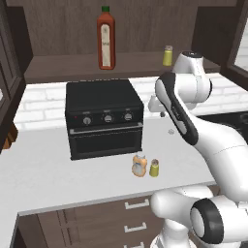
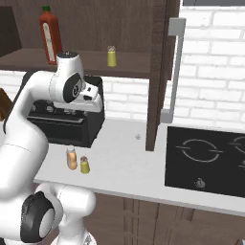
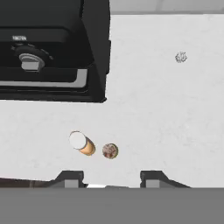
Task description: Put the shaker and condiment bottle from the counter next to their counterparts in the cabinet.
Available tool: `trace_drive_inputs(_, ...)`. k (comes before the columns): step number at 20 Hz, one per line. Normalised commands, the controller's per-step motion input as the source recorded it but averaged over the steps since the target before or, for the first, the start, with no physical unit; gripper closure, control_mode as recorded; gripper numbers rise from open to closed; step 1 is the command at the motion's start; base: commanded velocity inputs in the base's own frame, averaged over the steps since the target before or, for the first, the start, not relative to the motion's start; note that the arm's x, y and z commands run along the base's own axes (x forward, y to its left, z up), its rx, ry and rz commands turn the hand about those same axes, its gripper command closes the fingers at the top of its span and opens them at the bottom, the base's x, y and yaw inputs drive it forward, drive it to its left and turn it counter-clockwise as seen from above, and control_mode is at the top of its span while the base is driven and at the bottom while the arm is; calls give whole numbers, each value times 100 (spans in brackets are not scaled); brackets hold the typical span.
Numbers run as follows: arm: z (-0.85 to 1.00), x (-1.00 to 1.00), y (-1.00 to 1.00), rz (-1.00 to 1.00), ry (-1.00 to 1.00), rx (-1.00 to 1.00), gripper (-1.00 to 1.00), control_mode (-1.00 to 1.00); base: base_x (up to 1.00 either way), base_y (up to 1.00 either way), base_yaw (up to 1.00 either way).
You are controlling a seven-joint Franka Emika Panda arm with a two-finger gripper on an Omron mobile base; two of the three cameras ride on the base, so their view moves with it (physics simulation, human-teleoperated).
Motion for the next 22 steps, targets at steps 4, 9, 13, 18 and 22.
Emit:
trace_drive_inputs(4,-7,-12,-8,3,-7,6,-100,-100,0,0,0)
trace_drive_inputs(9,-20,-55,-30,21,-30,28,-100,-100,0,0,0)
trace_drive_inputs(13,-42,-66,-14,42,-33,16,-100,-100,0,0,0)
trace_drive_inputs(18,-38,-42,-8,37,-22,5,-100,-100,0,0,0)
trace_drive_inputs(22,-7,0,0,3,0,0,-100,-100,0,0,0)
